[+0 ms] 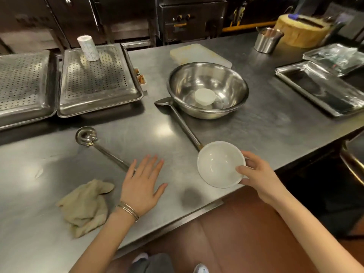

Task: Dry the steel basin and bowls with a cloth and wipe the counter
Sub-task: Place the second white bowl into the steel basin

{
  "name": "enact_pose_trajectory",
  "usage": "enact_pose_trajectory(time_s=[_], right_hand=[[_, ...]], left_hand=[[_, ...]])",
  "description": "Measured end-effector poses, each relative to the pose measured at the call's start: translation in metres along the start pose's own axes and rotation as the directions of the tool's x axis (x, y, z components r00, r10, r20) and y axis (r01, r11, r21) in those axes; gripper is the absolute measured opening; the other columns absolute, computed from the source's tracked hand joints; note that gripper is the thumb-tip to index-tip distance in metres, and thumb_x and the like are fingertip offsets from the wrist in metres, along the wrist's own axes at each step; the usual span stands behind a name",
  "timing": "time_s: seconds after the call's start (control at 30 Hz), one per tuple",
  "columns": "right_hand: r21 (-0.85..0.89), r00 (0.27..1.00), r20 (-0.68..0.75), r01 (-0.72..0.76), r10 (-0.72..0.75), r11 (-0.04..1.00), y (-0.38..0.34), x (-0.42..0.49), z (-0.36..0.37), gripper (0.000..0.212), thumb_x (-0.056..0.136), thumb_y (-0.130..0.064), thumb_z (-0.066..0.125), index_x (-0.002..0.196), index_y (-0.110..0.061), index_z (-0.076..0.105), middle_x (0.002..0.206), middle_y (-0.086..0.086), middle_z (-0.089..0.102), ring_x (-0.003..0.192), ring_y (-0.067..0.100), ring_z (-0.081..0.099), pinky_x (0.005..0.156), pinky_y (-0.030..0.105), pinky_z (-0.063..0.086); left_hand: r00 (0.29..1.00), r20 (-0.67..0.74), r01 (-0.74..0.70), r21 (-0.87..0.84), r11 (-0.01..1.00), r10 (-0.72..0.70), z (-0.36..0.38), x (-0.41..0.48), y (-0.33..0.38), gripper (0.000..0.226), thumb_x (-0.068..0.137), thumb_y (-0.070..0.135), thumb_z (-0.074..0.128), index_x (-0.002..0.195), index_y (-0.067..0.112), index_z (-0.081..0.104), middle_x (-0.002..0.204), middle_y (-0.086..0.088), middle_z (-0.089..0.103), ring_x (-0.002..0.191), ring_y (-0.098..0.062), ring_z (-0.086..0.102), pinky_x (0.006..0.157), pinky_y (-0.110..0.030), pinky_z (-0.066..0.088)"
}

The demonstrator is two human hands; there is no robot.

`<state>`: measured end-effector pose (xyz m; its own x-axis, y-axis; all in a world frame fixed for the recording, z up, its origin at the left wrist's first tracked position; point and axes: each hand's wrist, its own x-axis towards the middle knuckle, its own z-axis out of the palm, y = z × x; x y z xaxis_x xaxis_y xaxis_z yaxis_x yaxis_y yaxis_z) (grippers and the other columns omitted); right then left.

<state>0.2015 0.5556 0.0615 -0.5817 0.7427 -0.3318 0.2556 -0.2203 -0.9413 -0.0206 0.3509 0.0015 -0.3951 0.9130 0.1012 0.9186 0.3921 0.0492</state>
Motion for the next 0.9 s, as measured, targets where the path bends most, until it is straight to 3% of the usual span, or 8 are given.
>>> enact_pose_trajectory(time_s=[0.2,0.37,0.5,0.7,0.8,0.9], right_hand=[[0.012,0.999,-0.041,0.030,-0.030,0.999,-0.005,0.036,-0.052,0.043,0.086,0.005,0.052,0.119,-0.022,0.056,0.111,0.006,0.062,0.100,0.025,0.060,0.062,0.032,0.055],[0.037,0.996,-0.059,0.074,-0.072,0.997,-0.017,0.087,-0.075,0.040,0.087,0.006,0.053,0.118,-0.018,0.057,0.106,0.006,0.065,0.094,0.024,0.062,0.056,0.027,0.056],[-0.052,0.986,-0.065,0.151,-0.154,0.987,-0.037,0.136,-0.087,0.033,0.089,0.000,0.054,0.113,-0.022,0.060,0.097,0.001,0.069,0.086,0.020,0.064,0.053,0.024,0.053],[-0.157,0.975,-0.018,0.216,-0.221,0.964,-0.069,0.207,-0.097,0.033,0.090,0.000,0.053,0.103,-0.028,0.062,0.096,0.000,0.069,0.085,0.019,0.064,0.053,0.026,0.053],[-0.249,0.959,-0.015,0.270,-0.282,0.930,-0.082,0.244,-0.104,0.036,0.087,-0.001,0.054,0.099,-0.034,0.063,0.095,-0.002,0.068,0.083,0.019,0.063,0.054,0.031,0.053],[-0.315,0.949,0.009,0.301,-0.314,0.900,-0.090,0.289,-0.110,0.031,0.086,-0.003,0.055,0.103,-0.027,0.064,0.092,-0.006,0.063,0.078,0.020,0.060,0.054,0.033,0.052]], left_hand=[[1.000,-0.011,0.002,-0.022,1.000,-0.002,0.000,0.050,0.051,0.062,0.090,0.052,0.028,0.133,0.012,0.048,0.133,-0.007,0.054,0.126,-0.025,0.047,0.105,-0.044,0.025],[1.000,0.005,0.008,-0.038,0.999,-0.008,0.017,0.106,0.064,0.064,0.093,0.054,0.019,0.134,0.013,0.047,0.136,-0.007,0.051,0.128,-0.025,0.045,0.105,-0.044,0.026],[1.000,0.002,0.023,-0.066,0.998,-0.023,0.026,0.165,0.068,0.070,0.093,0.056,0.011,0.133,0.012,0.049,0.134,-0.008,0.054,0.126,-0.025,0.047,0.104,-0.043,0.026],[0.996,-0.065,0.049,-0.086,0.995,-0.055,0.033,0.243,0.073,0.063,0.088,0.052,0.033,0.134,0.011,0.048,0.135,-0.008,0.052,0.127,-0.024,0.046,0.108,-0.040,0.022],[0.994,-0.049,0.090,-0.122,0.988,-0.097,0.038,0.276,0.079,0.064,0.088,0.052,0.034,0.135,0.012,0.046,0.137,-0.007,0.050,0.129,-0.024,0.044,0.109,-0.037,0.018],[0.991,-0.010,0.131,-0.119,0.984,-0.133,0.053,0.309,0.085,0.064,0.090,0.054,0.029,0.136,0.013,0.045,0.139,-0.006,0.049,0.132,-0.022,0.041,0.111,-0.037,0.016]])
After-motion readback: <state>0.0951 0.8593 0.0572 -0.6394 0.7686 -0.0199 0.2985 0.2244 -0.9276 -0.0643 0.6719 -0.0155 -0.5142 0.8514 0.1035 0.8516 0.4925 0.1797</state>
